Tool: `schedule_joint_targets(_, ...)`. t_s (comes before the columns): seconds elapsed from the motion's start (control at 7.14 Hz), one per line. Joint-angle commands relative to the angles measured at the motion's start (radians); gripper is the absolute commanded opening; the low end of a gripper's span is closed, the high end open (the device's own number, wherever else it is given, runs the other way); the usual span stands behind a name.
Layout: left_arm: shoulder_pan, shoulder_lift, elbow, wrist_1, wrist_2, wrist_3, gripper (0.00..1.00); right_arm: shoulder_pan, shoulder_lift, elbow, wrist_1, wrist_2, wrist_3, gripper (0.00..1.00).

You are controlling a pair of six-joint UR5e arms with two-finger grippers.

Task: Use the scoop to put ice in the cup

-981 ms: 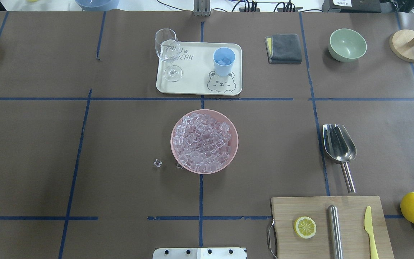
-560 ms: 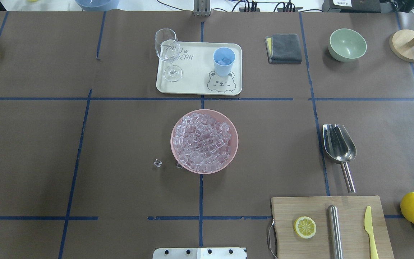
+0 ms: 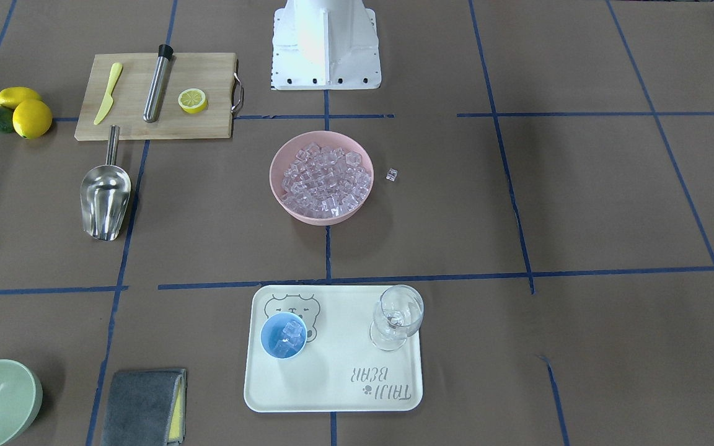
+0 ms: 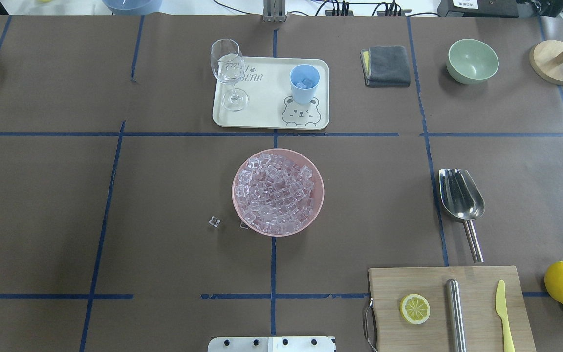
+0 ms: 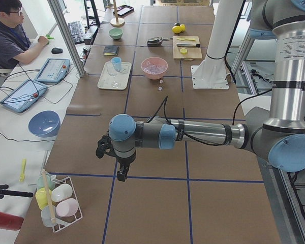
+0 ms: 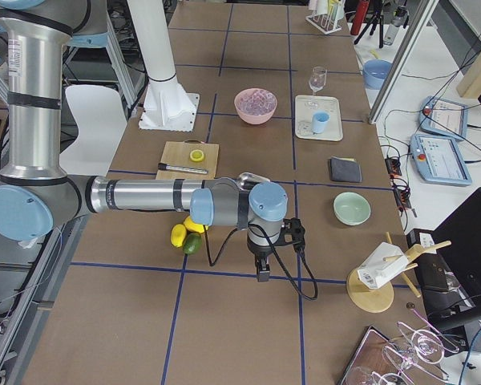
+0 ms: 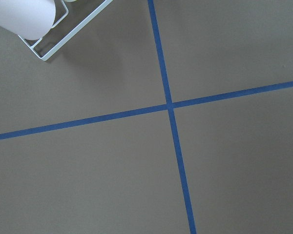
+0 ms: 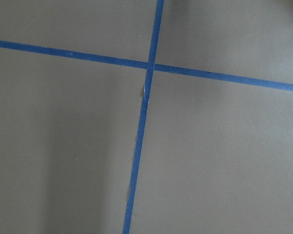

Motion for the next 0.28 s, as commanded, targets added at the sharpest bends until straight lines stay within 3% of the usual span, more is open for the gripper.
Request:
schedule_joint_targets(0.0, 0.0, 0.0, 0.0, 0.0, 0.0, 0.001, 1.0, 0.0, 0.0, 0.0, 0.0, 0.0, 0.001, 1.0)
schedule_joint_targets(0.14, 0.0, 0.0, 0.0, 0.0, 0.0, -0.001, 1.0, 0.0, 0.0, 0.002, 0.0, 0.0, 0.001, 1.0)
